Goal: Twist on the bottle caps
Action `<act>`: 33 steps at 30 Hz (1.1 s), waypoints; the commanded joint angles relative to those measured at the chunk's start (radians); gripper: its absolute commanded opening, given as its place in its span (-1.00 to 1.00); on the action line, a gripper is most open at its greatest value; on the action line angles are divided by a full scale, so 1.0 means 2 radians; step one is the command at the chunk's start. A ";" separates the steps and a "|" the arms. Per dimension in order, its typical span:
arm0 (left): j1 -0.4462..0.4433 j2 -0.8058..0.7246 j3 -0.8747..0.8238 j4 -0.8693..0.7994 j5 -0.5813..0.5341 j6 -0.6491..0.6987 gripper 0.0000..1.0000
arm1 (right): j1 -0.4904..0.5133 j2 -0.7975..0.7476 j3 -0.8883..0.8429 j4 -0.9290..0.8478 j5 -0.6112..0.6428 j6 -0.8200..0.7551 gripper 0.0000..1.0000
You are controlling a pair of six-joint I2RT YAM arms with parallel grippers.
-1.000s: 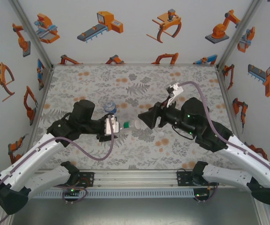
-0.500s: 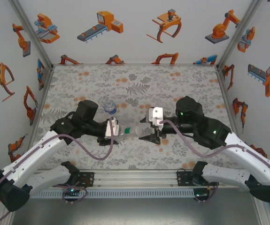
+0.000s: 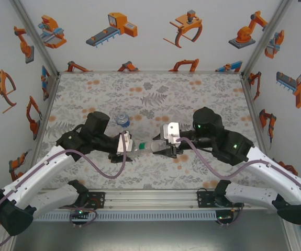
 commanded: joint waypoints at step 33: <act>-0.001 -0.052 -0.022 0.076 -0.071 -0.038 -1.00 | -0.001 -0.047 -0.120 0.159 0.359 0.774 -0.19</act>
